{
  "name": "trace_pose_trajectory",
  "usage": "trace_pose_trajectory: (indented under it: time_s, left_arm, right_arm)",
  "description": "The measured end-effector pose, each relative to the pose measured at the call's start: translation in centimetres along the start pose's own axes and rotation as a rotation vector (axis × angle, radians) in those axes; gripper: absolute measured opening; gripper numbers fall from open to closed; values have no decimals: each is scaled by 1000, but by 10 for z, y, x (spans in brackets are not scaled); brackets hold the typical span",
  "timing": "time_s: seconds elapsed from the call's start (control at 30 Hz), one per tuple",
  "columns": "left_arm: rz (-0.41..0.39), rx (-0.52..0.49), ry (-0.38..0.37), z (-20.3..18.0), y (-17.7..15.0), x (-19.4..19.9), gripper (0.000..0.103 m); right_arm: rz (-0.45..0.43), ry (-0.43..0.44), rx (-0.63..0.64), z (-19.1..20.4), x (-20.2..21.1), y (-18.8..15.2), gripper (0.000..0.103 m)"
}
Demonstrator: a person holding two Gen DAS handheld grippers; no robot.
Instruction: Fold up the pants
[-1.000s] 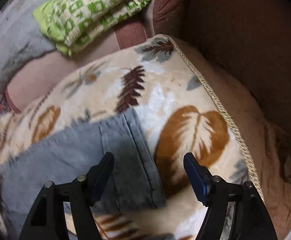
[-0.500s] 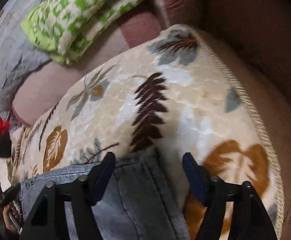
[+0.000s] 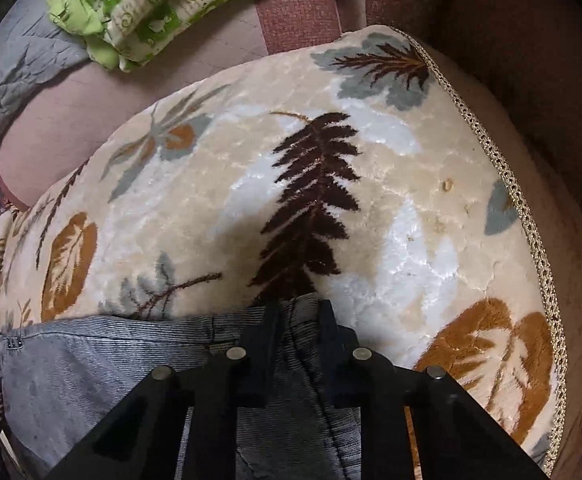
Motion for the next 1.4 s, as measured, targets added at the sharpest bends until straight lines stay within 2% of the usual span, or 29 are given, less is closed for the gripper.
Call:
trace_pose_trajectory:
  time_s: [0.1,0.23,0.47,0.57,0.7,0.83,0.97,1.07,1.13,1.17,1.23,1.27,1.3,1.37,1.4]
  left_arm:
    - [-26,-6,1,-2,0,8,9]
    - [-69,10,-53,-1,-3,33,8]
    - [-169,-4,-158,-6,-20,106,7]
    - [-215,-9,-211,-2,-37,143,7]
    - [-273,-37,-264,17,-77,197,7]
    - [-302,-62,-310,48,-132,235,8]
    - [-289,-55,-350,86,-191,249,8]
    - [-200,-88,-326,108,-232,232,9]
    - [-125,-144,-232,113,-252,214,9]
    - [-91,-155,-177,116,-258,206,9]
    - [-85,-137,-101,120,-263,203,16]
    - [-85,-128,-91,121,-263,205,19]
    - [-102,-114,-94,117,-261,212,26]
    - [-150,-126,-108,106,-260,224,44]
    - [-184,-140,-114,95,-260,230,58]
  right_arm:
    - [-19,-5,1,3,4,-1,17]
    - [-65,13,-13,1,22,-5,16]
    - [-173,53,-14,2,84,-21,16]
    - [-220,80,-20,3,114,-34,16]
    - [-300,123,-19,-6,164,-69,16]
    - [-368,169,-11,-24,211,-127,16]
    - [-377,205,-8,-49,224,-206,16]
    - [-295,203,-15,-69,195,-279,16]
    - [-196,211,-21,-80,160,-315,20]
    - [-107,201,-29,-85,137,-332,24]
    - [-4,155,-41,-91,111,-353,34]
    - [-7,158,-51,-95,110,-361,44]
    - [-37,175,-67,-99,117,-366,56]
    - [-106,187,-101,-105,138,-365,59]
    - [-141,189,-111,-107,149,-361,60]
Point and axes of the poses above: each gripper's, at about its wrist camera, not at the fingertips, and x roughly against the way its jaws point, z to its left, y to its top, the point moved 1 cm from there along -x, roughly the way its jaws point, and after that the axes turned 9 degrees about z, right-handed, at the moved point
